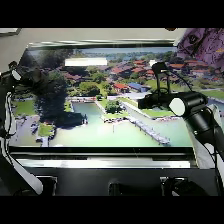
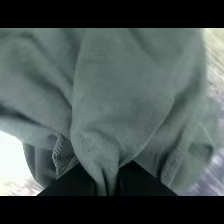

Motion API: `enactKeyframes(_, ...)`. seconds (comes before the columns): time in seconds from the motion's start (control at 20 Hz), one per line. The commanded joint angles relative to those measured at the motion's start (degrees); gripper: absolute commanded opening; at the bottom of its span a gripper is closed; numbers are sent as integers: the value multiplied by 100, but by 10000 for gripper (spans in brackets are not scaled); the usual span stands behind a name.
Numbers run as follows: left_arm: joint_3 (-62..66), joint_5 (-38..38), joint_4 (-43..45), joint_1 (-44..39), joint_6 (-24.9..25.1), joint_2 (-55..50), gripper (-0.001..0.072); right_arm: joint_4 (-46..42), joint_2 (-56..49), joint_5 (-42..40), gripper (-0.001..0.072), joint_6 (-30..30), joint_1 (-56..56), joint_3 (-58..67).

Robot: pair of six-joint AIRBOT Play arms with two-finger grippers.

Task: Fold the clothes and pants, and hang the long-sleeved shirts on hangers.

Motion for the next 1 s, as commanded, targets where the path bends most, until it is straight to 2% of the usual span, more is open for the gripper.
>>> enactKeyframes(0.0,-588,-356,-1012,-422,442,713,12,2,2,0,41,2,7,7)
enactKeyframes(0.15,-1878,-457,-1038,-1252,400,1915,12,4,2,0,41,2,7,7)
enactKeyframes(0.3,-3348,-450,-1515,-2258,387,3270,13,2,2,0,41,2,7,7)
enactKeyframes(0.4,-4033,-468,-1609,-3010,57,4024,13,2,2,2,41,2,7,7)
enactKeyframes(0.5,-4496,-448,-1609,-3707,-601,4540,14,2,2,0,41,2,7,7)
enactKeyframes(0.6,-4815,-352,-1609,-4367,-1147,4763,14,4,2,0,41,2,7,7)
enactKeyframes(0.75,-5246,63,-1609,-5230,-1475,4708,14,4,2,0,41,2,7,7)
enactKeyframes(0.9,-5838,472,-1613,-5648,-1910,4592,20,2,2,0,41,2,7,7)
enactKeyframes(0.95,-5952,461,-1613,-5633,-2074,4566,78,4,2,-2,41,2,7,7)
